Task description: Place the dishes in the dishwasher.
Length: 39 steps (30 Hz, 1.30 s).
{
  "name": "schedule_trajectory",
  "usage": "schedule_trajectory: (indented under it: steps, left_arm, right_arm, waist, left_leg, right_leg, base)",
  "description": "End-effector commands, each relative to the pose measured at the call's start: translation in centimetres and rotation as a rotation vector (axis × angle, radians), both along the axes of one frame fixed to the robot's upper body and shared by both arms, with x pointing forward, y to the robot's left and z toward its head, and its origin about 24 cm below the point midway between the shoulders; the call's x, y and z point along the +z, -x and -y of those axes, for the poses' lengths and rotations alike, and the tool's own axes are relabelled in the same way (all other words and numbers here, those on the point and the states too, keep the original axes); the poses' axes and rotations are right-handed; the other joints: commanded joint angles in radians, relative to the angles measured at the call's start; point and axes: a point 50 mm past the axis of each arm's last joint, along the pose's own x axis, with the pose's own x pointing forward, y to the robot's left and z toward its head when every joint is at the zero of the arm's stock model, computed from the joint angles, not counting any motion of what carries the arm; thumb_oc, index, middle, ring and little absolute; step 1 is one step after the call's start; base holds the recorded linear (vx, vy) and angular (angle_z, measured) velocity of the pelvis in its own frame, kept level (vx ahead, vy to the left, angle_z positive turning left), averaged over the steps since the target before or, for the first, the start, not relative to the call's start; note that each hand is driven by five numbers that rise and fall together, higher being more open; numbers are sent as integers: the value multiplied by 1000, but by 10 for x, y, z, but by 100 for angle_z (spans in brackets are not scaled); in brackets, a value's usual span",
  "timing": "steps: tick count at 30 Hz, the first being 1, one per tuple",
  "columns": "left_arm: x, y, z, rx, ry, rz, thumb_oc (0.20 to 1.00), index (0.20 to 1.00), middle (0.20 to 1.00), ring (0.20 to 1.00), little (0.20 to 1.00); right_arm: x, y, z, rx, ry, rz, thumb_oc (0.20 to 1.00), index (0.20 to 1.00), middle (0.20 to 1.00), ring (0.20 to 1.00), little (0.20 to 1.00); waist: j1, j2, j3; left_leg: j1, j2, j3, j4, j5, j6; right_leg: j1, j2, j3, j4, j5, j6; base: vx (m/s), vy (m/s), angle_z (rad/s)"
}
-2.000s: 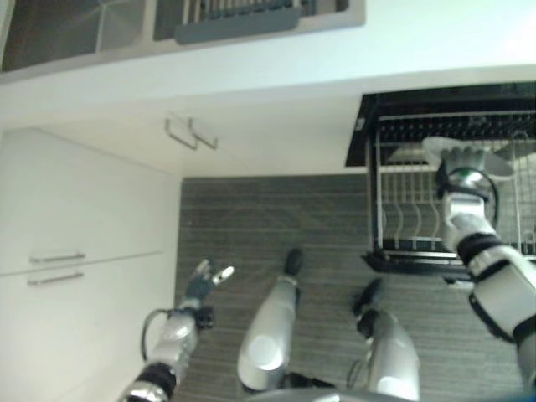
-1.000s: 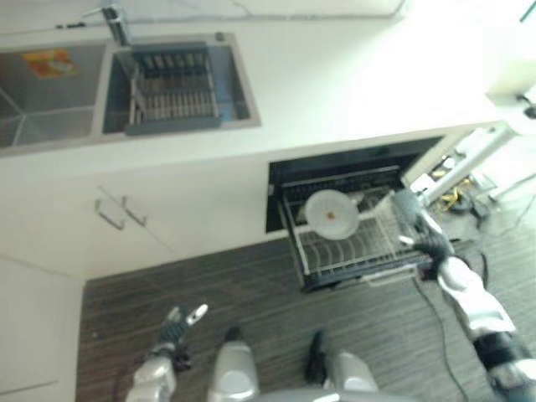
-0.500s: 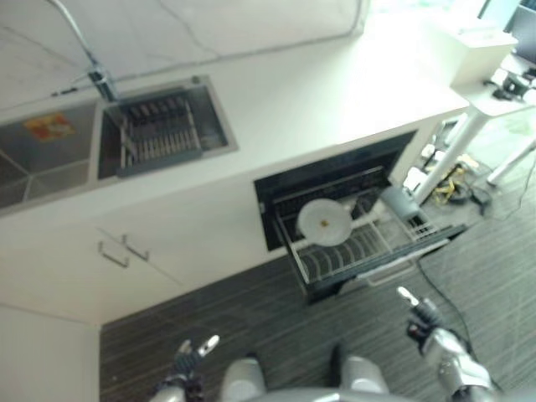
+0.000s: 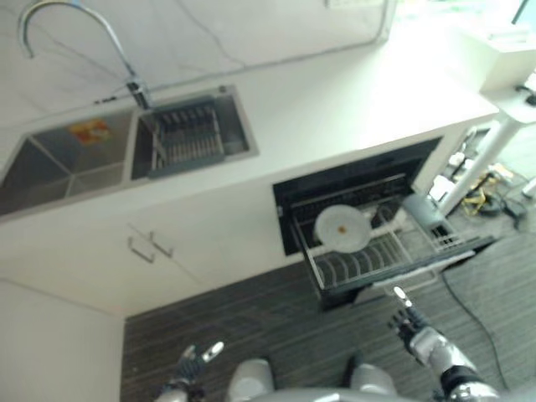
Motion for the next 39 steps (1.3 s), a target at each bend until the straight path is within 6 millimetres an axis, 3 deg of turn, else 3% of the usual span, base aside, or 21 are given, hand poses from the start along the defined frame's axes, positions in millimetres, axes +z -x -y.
schedule_trajectory:
  steps: [1, 9, 13, 19, 21, 25, 27, 30, 33, 36, 39]
  left_arm:
    - [7, -13, -6, -50, -28, 57, 1000, 1000, 1000, 1000, 1000]
    - [7, -15, -1, -97, 3, 54, 1000, 1000, 1000, 1000, 1000]
    - [10, -25, 4, -121, 29, 88, 1000, 1000, 1000, 1000, 1000]
    - [18, -42, 11, -153, 72, 159, 1000, 1000, 1000, 1000, 1000]
    - [20, -45, 13, -162, 78, 176, 1000, 1000, 1000, 1000, 1000]
    - [22, -49, 17, -170, 87, 205, 1000, 1000, 1000, 1000, 1000]
    - [23, -50, 16, -171, 87, 208, 1000, 1000, 1000, 1000, 1000]
    - [25, -48, 8, -169, 77, 206, 1000, 1000, 1000, 1000, 1000]
    - [26, -43, -1, -147, 62, 196, 1000, 1000, 1000, 1000, 1000]
    - [30, -39, -16, -182, 34, 180, 1000, 1000, 1000, 1000, 1000]
    - [30, -27, -23, -192, 25, 151, 1000, 1000, 1000, 1000, 1000]
  right_arm:
    - [17, -16, 18, -44, 50, 111, 1000, 1000, 1000, 1000, 1000]
    - [49, -44, 54, -18, 197, 160, 1000, 1000, 1000, 1000, 1000]
    - [84, -73, 70, -7, 279, 254, 1000, 1000, 1000, 1000, 1000]
    - [159, -123, 86, 71, 409, 418, 1000, 1000, 1000, 1000, 1000]
    - [176, -132, 87, 90, 443, 456, 1000, 1000, 1000, 1000, 1000]
    - [230, -157, 86, 141, 559, 553, 1000, 1000, 1000, 1000, 1000]
    - [246, -162, 86, 152, 603, 576, 1000, 1000, 1000, 1000, 1000]
    - [293, -171, 91, 164, 741, 615, 1000, 1000, 1000, 1000, 1000]
    - [322, -170, 99, 153, 836, 624, 1000, 1000, 1000, 1000, 1000]
    - [380, -166, 110, 75, 928, 678, 1000, 1000, 1000, 1000, 1000]
    - [412, -160, 115, 47, 983, 709, 1000, 1000, 1000, 1000, 1000]
  waist:
    - [19, -4, -1]
    - [56, 37, 15]
    - [74, 72, 41]
    - [95, 118, 100]
    - [100, 127, 114]
    - [118, 149, 147]
    - [125, 157, 157]
    - [142, 176, 170]
    - [157, 185, 168]
    - [189, 193, 162]
    - [209, 198, 152]
  left_leg:
    - [15, 46, 46, 3, -30, -30]
    - [-15, 20, 25, 3, -20, -33]
    - [-53, 4, 18, 3, -9, -34]
    - [-110, -22, 9, 3, 7, -36]
    - [-125, -27, 9, 3, 11, -36]
    - [-158, -43, 2, 3, 21, -39]
    - [-161, -48, -2, 3, 16, -40]
    - [-178, -57, -13, 3, 23, -43]
    - [-188, -67, -26, 3, 26, -43]
    - [-209, -78, -48, 3, 36, -47]
    - [-214, -83, -61, 3, 41, -49]
  right_leg:
    - [16, -29, 48, 1, -68, 47]
    - [-4, -67, 26, 1, -51, 56]
    - [-38, -88, 25, 1, -40, 60]
    - [-94, -119, 34, 1, -22, 68]
    - [-107, -125, 34, 1, -18, 69]
    - [-136, -145, 31, 1, -9, 73]
    - [-136, -151, 30, 1, -13, 77]
    - [-146, -163, 24, 1, -12, 80]
    - [-146, -167, 21, 1, -13, 82]
    - [-149, -178, 1, 1, -12, 86]
    - [-146, -180, -11, 1, -14, 86]
  base:
    - [47, 17, 12]
    - [22, 39, 13]
    - [-63, 86, 7]
    - [-80, 95, 10]
    - [-63, 80, 7]
    - [-2, 87, 6]
    - [53, 48, 15]
    - [119, 41, 9]
    - [107, -17, 12]
    - [108, -122, 32]
    - [96, -31, 35]
